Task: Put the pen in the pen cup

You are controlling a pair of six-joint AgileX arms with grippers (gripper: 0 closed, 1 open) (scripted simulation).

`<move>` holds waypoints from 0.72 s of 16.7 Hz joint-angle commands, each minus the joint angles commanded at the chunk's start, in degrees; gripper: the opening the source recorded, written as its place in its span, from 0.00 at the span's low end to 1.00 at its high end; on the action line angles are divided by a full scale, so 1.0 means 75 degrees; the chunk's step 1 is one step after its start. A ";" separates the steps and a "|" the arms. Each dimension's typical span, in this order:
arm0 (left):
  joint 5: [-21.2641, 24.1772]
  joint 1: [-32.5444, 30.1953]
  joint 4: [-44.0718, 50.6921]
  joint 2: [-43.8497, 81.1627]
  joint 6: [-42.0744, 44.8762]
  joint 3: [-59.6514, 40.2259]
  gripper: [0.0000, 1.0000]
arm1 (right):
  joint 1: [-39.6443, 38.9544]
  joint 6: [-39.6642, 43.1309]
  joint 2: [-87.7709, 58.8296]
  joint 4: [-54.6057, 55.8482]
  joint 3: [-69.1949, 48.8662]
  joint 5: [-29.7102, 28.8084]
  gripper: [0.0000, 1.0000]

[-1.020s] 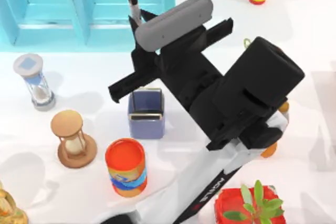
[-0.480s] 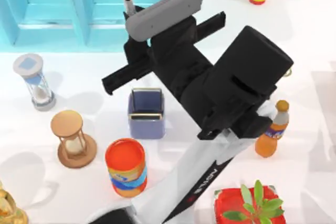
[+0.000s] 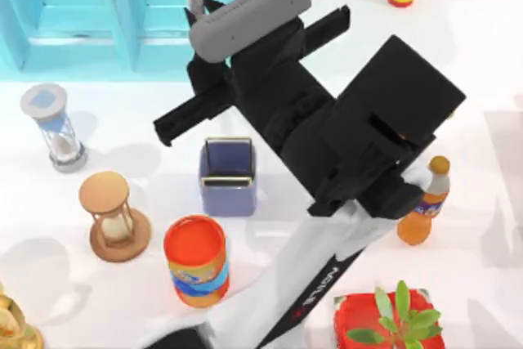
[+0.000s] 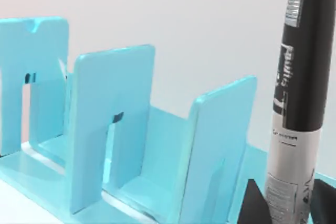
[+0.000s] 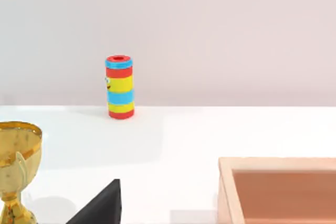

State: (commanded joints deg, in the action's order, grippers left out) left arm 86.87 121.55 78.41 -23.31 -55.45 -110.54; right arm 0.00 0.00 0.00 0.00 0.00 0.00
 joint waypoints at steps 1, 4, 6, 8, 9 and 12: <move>0.0000 0.0000 0.0000 0.0000 0.0000 0.0000 0.00 | 0.0000 0.0000 0.0000 0.0000 0.0000 0.0000 1.00; 0.0000 0.0000 0.0000 0.0000 0.0000 0.0000 0.08 | 0.0000 0.0000 0.0000 0.0000 0.0000 0.0000 1.00; 0.0000 0.0000 0.0000 0.0000 0.0000 0.0000 0.23 | 0.0000 0.0000 0.0000 0.0000 0.0000 0.0000 1.00; 0.0000 0.0000 0.0000 0.0000 0.0000 0.0000 0.38 | 0.0000 0.0000 0.0000 0.0000 0.0000 0.0000 1.00; 0.0000 0.0000 0.0000 0.0000 0.0000 0.0000 0.45 | 0.0000 0.0000 0.0000 0.0000 0.0000 0.0000 1.00; 0.0000 0.0000 0.0000 0.0000 0.0000 0.0000 0.68 | 0.0000 0.0000 0.0000 0.0000 0.0000 0.0000 1.00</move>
State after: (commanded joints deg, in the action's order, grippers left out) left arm 86.87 121.55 78.41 -23.31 -55.45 -110.54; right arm 0.00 0.00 0.00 0.00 0.00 0.00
